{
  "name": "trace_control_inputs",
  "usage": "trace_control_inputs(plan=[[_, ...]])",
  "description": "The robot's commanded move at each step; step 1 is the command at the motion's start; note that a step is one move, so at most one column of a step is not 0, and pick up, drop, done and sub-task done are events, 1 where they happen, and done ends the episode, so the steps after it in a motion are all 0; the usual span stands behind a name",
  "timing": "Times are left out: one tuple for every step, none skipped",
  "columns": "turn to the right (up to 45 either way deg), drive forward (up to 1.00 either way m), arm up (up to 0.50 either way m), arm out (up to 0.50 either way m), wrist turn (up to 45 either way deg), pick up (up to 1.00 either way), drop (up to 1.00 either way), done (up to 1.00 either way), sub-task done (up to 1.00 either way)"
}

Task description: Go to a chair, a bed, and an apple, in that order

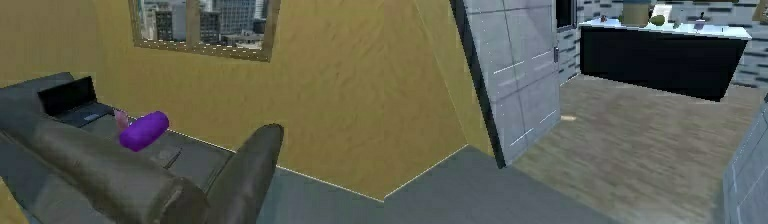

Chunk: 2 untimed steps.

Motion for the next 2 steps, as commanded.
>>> trace_control_inputs(plan=[[-45.0, 0.0, 0.0, 0.0, 0.0, 0.0, 0.0, 0.0, 0.0], [-45.0, 0.0, 0.0, 0.0, 0.0, 0.0, 0.0, 0.0, 0.0]])
